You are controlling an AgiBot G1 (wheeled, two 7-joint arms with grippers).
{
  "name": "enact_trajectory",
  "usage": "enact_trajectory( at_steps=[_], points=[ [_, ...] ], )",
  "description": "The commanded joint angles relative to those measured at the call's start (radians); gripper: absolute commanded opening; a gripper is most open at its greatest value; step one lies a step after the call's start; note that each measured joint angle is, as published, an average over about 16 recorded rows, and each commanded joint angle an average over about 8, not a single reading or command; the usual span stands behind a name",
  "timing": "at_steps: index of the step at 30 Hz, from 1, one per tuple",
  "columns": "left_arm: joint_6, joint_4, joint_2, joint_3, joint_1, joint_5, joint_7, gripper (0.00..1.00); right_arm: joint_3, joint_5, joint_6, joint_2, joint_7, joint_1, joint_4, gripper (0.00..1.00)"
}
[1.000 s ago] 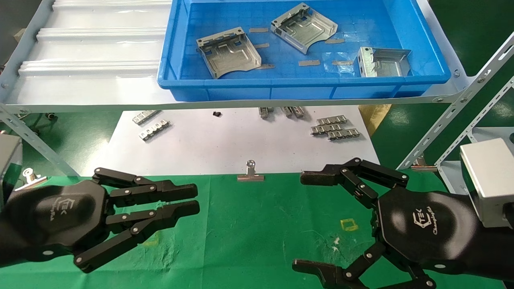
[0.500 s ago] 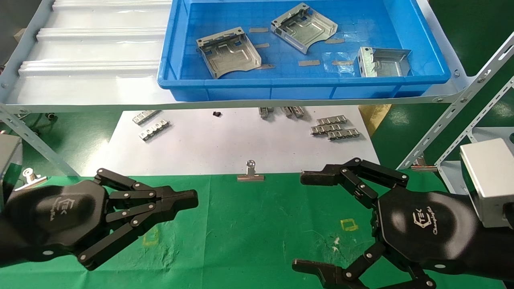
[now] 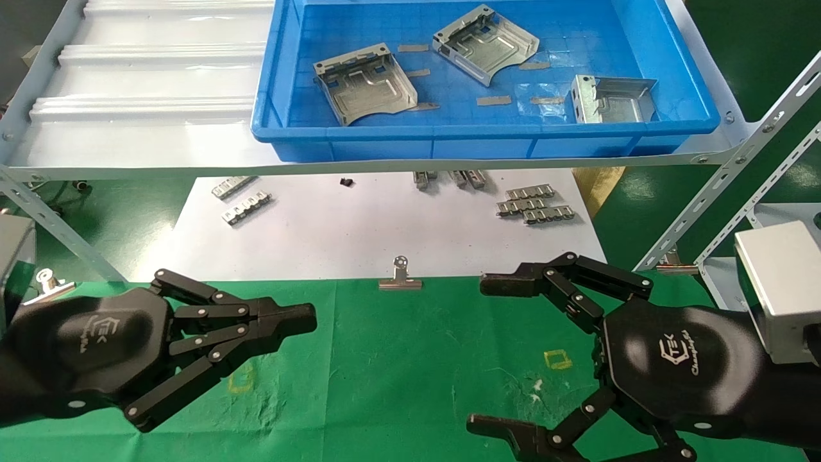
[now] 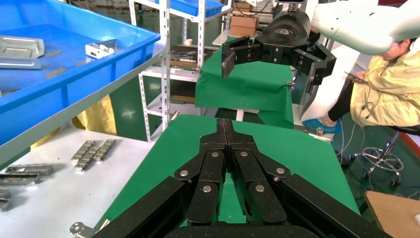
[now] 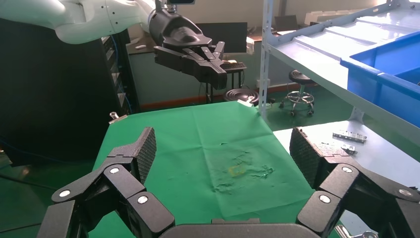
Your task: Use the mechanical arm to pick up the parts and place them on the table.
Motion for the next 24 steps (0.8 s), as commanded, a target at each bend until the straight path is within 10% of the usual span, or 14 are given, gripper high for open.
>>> enact_trajectory(
  at_steps=[1, 20, 24],
  points=[
    [0.0, 0.0, 0.0, 0.0, 0.0, 0.0, 0.0, 0.0, 0.002, 0.004, 0.0, 0.002, -0.001, -0.005, 0.003, 1.0],
    [0.0, 0.0, 0.0, 0.0, 0.0, 0.0, 0.0, 0.01, -0.142, -0.426, 0.357, -0.32, -0.04, 0.549, -0.456, 1.0],
    [0.0, 0.0, 0.0, 0.0, 0.0, 0.0, 0.0, 0.49, -0.196, -0.538, 0.441, -0.417, -0.075, 0.659, -0.631, 1.0]
  ],
)
